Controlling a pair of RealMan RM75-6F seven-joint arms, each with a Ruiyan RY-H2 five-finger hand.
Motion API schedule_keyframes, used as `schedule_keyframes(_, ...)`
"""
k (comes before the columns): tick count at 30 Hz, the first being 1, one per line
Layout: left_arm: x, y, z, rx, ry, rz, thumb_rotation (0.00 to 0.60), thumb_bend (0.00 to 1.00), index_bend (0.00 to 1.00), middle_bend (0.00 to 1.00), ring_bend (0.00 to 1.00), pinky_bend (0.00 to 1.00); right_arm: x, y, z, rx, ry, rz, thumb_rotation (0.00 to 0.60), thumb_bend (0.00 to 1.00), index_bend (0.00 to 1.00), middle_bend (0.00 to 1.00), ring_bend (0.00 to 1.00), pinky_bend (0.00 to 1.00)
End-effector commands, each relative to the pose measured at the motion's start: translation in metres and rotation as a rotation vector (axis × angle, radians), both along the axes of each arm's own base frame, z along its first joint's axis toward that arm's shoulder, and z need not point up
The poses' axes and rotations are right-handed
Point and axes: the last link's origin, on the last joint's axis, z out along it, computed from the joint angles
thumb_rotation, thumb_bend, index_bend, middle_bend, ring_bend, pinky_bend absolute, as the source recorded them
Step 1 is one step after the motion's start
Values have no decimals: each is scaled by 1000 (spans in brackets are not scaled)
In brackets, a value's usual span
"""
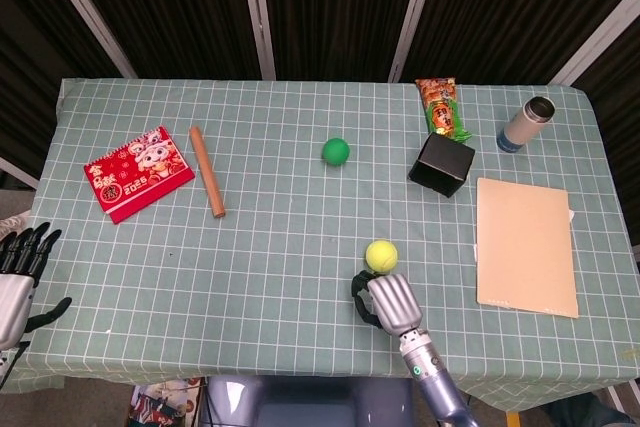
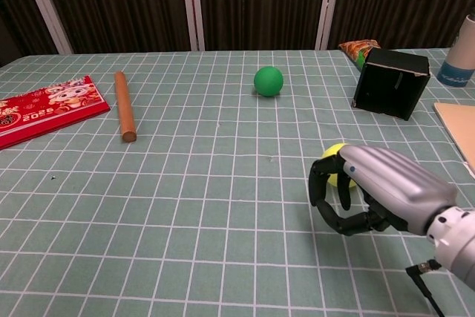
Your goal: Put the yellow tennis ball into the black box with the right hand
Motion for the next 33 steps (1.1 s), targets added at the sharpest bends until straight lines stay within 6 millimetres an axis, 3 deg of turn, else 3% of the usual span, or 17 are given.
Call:
schedule_keyframes(1, -1, 1, 0, -2, 1, 9, 600, 157, 0, 0, 0, 0, -2, -7, -3, 10, -21, -21, 600, 548, 538, 501, 575, 837)
schedule_keyframes(14, -4, 8, -3, -13, 5, 36, 600, 157, 0, 0, 0, 0, -12, -21, -9, 42, -79, -61, 600, 548, 415, 469, 533, 837)
schedule_keyframes(25, -6, 12, -6, -20, 14, 54, 600, 157, 0, 0, 0, 0, -22, -33, 2, 36, -119, -74, 600, 548, 274, 397, 457, 778)
schedule_keyframes(33, -6, 14, -8, -28, 20, 60, 600, 157, 0, 0, 0, 0, -29, -42, 10, 30, -128, -89, 600, 548, 265, 352, 397, 740)
